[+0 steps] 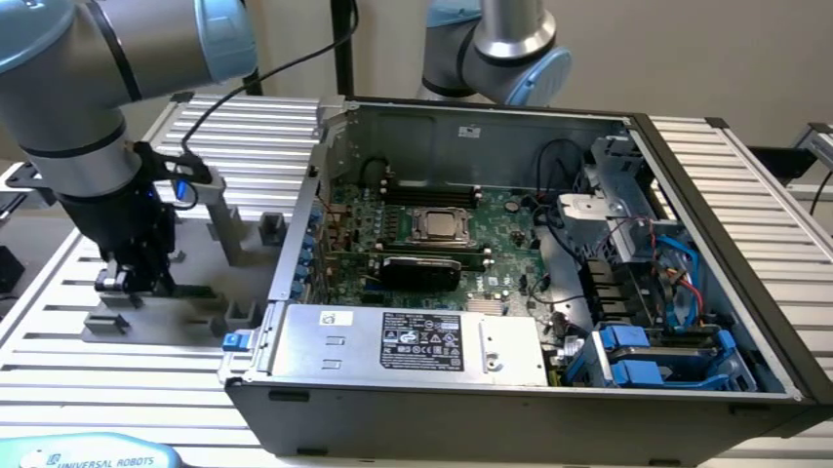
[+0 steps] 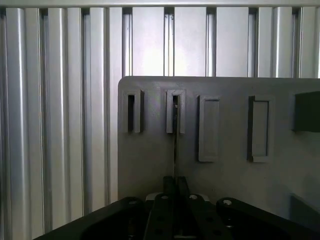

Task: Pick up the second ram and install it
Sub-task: 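Pick up the second ram and move it above second insertion slot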

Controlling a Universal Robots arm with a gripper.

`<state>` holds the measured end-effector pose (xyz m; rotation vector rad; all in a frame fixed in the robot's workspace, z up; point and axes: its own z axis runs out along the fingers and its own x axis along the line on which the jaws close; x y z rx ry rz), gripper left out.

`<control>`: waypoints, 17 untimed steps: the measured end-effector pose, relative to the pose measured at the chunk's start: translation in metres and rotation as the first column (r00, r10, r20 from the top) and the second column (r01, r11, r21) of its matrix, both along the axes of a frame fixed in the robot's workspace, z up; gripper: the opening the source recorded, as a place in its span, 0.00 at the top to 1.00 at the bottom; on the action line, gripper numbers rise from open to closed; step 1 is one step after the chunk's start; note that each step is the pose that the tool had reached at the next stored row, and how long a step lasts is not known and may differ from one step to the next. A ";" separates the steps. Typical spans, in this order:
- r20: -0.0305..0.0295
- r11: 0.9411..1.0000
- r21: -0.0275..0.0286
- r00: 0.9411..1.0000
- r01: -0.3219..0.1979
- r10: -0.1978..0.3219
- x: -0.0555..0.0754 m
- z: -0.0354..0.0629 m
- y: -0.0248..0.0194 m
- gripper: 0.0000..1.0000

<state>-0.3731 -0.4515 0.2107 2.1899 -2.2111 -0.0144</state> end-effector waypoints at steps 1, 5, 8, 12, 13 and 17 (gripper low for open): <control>0.000 1.000 0.000 1.000 0.000 0.000 0.000 0.0045 0.0000 0.86; 0.000 1.000 0.000 1.000 0.000 0.000 0.000 0.0224 0.0000 0.86; 0.000 1.000 0.000 1.000 0.000 0.000 0.001 0.0364 0.0000 0.86; 0.000 1.000 0.000 1.000 0.000 0.000 0.003 0.0545 0.0000 0.86; 0.000 1.000 0.000 1.000 0.000 0.000 0.003 0.0590 0.0000 0.86; 0.000 1.000 0.000 1.000 0.000 0.000 0.008 0.0774 0.0000 0.86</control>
